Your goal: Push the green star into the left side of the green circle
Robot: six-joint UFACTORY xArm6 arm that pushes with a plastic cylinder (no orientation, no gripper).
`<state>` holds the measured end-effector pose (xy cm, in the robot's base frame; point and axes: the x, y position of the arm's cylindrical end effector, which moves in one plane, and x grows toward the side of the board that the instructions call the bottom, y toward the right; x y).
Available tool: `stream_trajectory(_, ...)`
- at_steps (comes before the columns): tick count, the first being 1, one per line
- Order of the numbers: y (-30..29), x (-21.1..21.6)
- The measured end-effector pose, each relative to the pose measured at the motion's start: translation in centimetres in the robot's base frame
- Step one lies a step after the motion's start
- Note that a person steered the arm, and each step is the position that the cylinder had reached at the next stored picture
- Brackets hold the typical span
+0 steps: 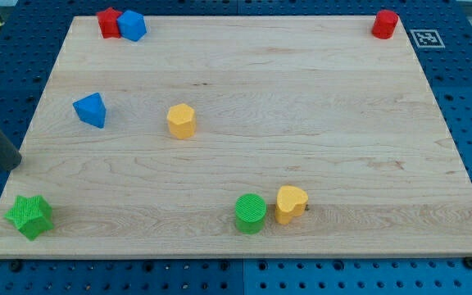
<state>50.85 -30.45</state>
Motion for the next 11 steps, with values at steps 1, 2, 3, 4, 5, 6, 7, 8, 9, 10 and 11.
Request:
stream_trajectory(1,0.0,3.6)
stream_trajectory(2,1.2,6.2)
stream_trajectory(3,3.5,8.6)
stream_trajectory(4,8.9,8.9)
stream_trajectory(5,11.6,8.9)
stream_trajectory(6,15.5,8.8)
stream_trajectory(7,20.1,8.8)
stream_trajectory(8,23.6,8.8)
stream_trajectory(9,23.7,8.8)
stream_trajectory(10,25.6,8.7)
stream_trajectory(11,25.4,8.7)
